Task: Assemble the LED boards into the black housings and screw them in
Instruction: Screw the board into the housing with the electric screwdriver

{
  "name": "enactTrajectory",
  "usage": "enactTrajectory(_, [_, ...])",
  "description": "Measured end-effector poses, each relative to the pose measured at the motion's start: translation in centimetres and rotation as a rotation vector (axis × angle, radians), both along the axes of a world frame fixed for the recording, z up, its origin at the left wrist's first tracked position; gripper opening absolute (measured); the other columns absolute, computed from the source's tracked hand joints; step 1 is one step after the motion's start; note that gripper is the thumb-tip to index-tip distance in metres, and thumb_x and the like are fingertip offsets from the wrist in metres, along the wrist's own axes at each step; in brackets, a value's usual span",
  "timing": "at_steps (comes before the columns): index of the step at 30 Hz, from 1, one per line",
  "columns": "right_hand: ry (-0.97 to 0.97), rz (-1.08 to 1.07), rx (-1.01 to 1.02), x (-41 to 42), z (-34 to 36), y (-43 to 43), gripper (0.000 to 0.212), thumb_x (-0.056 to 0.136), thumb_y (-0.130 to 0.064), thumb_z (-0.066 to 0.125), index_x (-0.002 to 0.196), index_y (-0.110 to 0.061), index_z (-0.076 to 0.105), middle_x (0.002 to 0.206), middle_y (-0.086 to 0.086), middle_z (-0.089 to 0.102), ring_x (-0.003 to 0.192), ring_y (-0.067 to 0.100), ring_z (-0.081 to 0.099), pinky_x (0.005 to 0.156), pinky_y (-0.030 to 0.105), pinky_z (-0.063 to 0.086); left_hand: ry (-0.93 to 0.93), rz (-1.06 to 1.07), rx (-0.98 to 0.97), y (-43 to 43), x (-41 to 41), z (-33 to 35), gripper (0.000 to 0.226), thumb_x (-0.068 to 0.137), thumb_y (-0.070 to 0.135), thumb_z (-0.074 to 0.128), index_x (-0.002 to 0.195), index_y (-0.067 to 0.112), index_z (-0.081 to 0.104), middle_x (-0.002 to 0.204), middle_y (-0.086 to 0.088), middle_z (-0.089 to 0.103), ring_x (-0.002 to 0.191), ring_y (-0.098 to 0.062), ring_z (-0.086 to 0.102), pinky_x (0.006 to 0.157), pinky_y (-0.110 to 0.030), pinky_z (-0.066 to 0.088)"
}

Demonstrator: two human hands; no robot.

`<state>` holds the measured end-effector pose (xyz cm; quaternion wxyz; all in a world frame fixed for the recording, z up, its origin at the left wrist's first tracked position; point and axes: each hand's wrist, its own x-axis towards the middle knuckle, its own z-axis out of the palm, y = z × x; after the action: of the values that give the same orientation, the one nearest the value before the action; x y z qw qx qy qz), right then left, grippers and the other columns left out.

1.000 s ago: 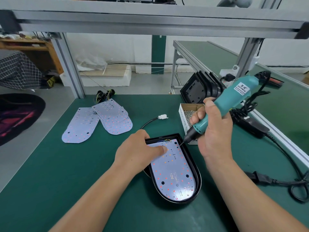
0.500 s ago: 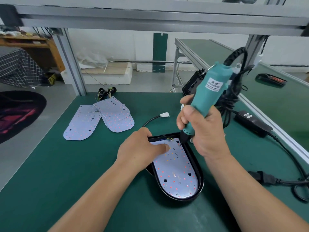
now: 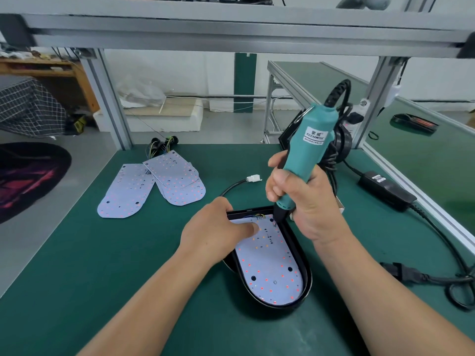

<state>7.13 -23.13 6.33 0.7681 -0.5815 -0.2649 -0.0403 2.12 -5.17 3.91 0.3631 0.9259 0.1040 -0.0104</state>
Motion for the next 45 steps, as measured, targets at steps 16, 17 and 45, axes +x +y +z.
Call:
enactTrajectory(16, [0.295,-0.092,0.574,0.1,0.2,-1.4,0.015,0.103,-0.030,0.058,0.102,-0.017,0.064,0.070,-0.002,0.045,0.065,0.015,0.046,0.070,0.029,0.044,0.004,0.246,-0.868,4.1,0.8,0.3,0.024,0.104,-0.005,0.044,0.107,0.002,0.066,0.089,-0.010,0.068,0.063,-0.017,0.053,0.061,-0.031,0.054])
enactTrajectory(17, [0.297,-0.083,0.577,0.1,0.2,-1.3,0.014,0.103,-0.030,0.059,0.102,-0.017,0.065,0.070,-0.002,0.045,0.065,0.015,0.046,0.070,0.029,0.045,0.024,0.237,-1.007,4.5,0.7,0.3,0.026,0.103,-0.012,0.044,0.114,-0.003,0.066,0.095,-0.014,0.074,0.064,-0.014,0.061,0.062,-0.028,0.059])
enactTrajectory(45, [0.262,-0.022,0.677,-2.1,1.9,-0.3,0.014,0.105,-0.030,0.058,0.105,-0.018,0.063,0.073,-0.003,0.048,0.070,0.015,0.048,0.075,0.029,0.047,0.100,-0.235,-1.140,0.6,-3.2,1.7,0.013,0.099,0.002,0.069,0.111,0.001,0.075,0.108,-0.021,0.079,0.099,-0.033,0.080,0.071,-0.029,0.064])
